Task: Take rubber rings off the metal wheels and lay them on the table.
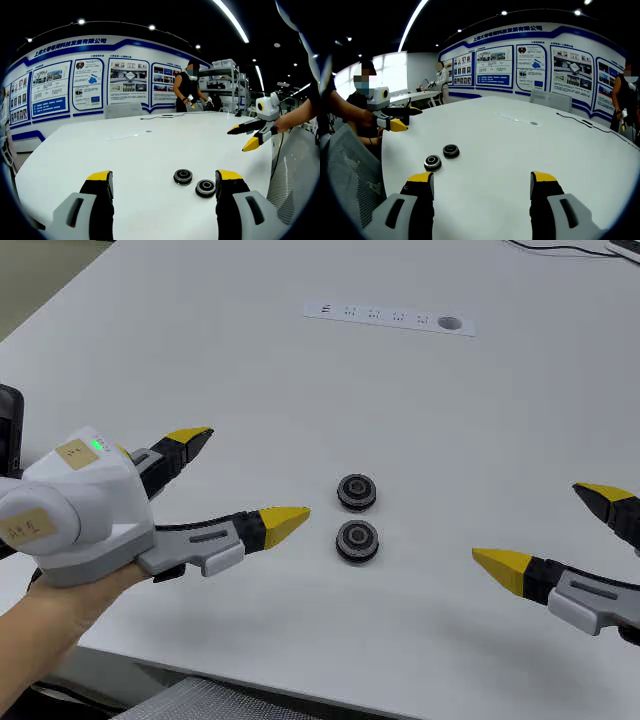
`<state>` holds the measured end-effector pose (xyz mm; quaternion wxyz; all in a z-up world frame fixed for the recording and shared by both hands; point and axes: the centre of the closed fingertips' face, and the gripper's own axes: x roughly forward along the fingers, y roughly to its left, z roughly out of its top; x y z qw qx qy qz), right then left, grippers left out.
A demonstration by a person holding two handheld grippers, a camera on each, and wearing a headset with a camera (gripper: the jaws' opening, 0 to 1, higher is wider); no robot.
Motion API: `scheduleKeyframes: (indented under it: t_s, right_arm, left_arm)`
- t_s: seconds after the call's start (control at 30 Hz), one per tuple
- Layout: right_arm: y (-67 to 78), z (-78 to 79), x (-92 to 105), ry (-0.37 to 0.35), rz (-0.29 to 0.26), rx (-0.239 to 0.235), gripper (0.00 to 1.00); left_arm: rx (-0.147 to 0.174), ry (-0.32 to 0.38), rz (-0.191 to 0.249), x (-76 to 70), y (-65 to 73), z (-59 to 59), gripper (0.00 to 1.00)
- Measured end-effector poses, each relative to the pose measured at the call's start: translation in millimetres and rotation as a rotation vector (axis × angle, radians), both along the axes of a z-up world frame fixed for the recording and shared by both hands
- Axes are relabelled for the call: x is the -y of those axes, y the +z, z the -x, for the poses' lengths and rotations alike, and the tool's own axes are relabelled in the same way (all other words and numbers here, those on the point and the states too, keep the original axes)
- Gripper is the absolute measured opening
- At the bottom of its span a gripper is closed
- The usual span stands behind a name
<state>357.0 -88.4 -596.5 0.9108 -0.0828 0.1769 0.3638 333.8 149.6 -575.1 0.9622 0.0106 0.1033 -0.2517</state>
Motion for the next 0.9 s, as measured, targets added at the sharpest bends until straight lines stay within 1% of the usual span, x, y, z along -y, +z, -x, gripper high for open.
scheduleKeyframes:
  t_s: [0.07,0.2,0.3,0.5,0.57,0.63,0.73,0.8,0.9]
  right_arm:
    - [-1.2,0.8,0.8,-0.006,-0.005,-0.005,0.8]
    - [-2.4,3.7,-0.5,-0.01,-0.016,-0.02,0.8]
    - [-3.2,4.4,-2.1,-0.009,-0.021,-0.025,0.79]
    - [-4.3,7.4,-8.2,-0.003,-0.044,-0.045,0.77]
    - [-5.0,8.7,-9.9,-0.002,-0.047,-0.054,0.76]
    - [-5.4,10.1,-11.2,-0.001,-0.051,-0.059,0.76]
    - [-5.4,12.3,-12.2,-0.003,-0.06,-0.065,0.75]
    - [-5.9,14.1,-11.9,-0.004,-0.065,-0.07,0.74]
    - [-8.2,16.7,-10.1,-0.006,-0.065,-0.082,0.73]
  left_arm:
    - [-0.002,-0.011,-0.009,2.9,-0.5,-1.1,0.86]
    - [0.001,-0.035,-0.006,9.1,-0.3,-1.9,0.86]
    - [-0.01,-0.055,-0.016,14.2,-3.6,-2.9,0.85]
    - [-0.024,-0.094,-0.02,24.1,-7.9,-2.2,0.83]
    - [-0.028,-0.113,-0.022,30.5,-9.8,-0.9,0.82]
    - [-0.043,-0.14,-0.041,37.2,-15.1,1.0,0.81]
    - [-0.064,-0.179,-0.053,47.8,-22.1,3.9,0.77]
    - [-0.074,-0.204,-0.051,54.8,-24.6,5.5,0.75]
    - [-0.074,-0.215,-0.054,59.4,-25.3,4.4,0.72]
